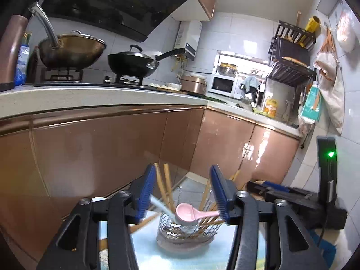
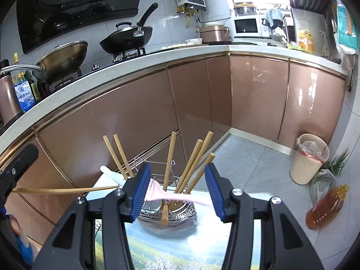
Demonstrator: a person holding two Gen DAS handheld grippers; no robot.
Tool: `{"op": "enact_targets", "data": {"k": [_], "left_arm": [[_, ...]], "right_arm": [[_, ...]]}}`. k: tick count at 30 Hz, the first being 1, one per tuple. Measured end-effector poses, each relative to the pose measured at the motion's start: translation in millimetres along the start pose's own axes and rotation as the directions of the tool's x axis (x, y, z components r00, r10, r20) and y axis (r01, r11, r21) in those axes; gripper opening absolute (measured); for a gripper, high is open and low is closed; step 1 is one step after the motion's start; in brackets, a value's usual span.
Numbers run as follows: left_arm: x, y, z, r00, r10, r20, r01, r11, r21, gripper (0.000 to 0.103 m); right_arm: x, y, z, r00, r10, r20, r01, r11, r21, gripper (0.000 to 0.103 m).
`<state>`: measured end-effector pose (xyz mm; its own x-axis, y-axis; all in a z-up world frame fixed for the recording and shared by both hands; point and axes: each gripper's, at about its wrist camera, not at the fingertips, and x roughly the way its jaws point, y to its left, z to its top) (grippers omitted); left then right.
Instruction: Organize utensils
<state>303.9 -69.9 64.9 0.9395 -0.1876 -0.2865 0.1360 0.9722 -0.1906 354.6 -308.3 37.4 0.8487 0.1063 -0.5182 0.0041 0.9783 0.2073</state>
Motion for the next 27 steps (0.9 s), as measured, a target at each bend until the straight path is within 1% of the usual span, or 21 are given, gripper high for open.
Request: {"op": "enact_targets", "data": {"k": [1, 2, 3, 7, 11, 15, 19, 22, 24, 27], "left_arm": [[-6, 1, -2, 1.0, 0.019, 0.012, -0.019, 1.0, 0.009, 0.077], [-13, 3, -4, 0.999, 0.037, 0.03, -0.038, 0.999, 0.02, 0.077], [-16, 4, -5, 0.999, 0.04, 0.031, -0.041, 0.999, 0.026, 0.077], [-29, 16, -11, 0.999, 0.042, -0.001, -0.042, 0.999, 0.023, 0.077], [-41, 31, -20, 0.999, 0.039, -0.034, -0.039, 0.999, 0.017, 0.077], [-53, 43, -41, 0.996, 0.022, -0.088, -0.022, 1.0, 0.001, 0.077], [-60, 53, -67, 0.987, -0.005, -0.158, -0.001, 0.999, -0.034, 0.077], [-64, 59, -81, 0.979, -0.02, -0.203, 0.009, 0.998, -0.059, 0.077], [-67, 64, -87, 0.975, -0.027, -0.219, 0.012, 0.997, -0.071, 0.077], [-75, 68, -94, 0.972, -0.026, -0.232, 0.01, 0.998, -0.069, 0.077]], "right_arm": [[-4, 2, -1, 1.0, -0.006, 0.006, 0.006, 1.0, -0.005, 0.049], [-10, 5, -2, 1.0, -0.014, 0.015, 0.014, 1.0, -0.015, 0.049], [-14, 8, -3, 1.0, -0.015, 0.02, 0.015, 1.0, -0.022, 0.049], [-37, 20, -14, 0.999, -0.01, 0.045, 0.012, 0.999, -0.045, 0.049], [-57, 32, -36, 0.999, 0.013, 0.049, -0.011, 0.998, -0.055, 0.051], [-71, 41, -69, 0.998, 0.059, 0.031, -0.058, 0.998, -0.04, 0.052], [-79, 48, -99, 0.996, 0.094, 0.0, -0.094, 0.995, -0.024, 0.052], [-85, 53, -116, 0.995, 0.098, -0.022, -0.098, 0.995, -0.027, 0.052], [-88, 56, -126, 0.995, 0.095, -0.04, -0.096, 0.995, -0.032, 0.052], [-96, 60, -141, 0.996, 0.085, -0.041, -0.087, 0.996, -0.037, 0.052]]}}
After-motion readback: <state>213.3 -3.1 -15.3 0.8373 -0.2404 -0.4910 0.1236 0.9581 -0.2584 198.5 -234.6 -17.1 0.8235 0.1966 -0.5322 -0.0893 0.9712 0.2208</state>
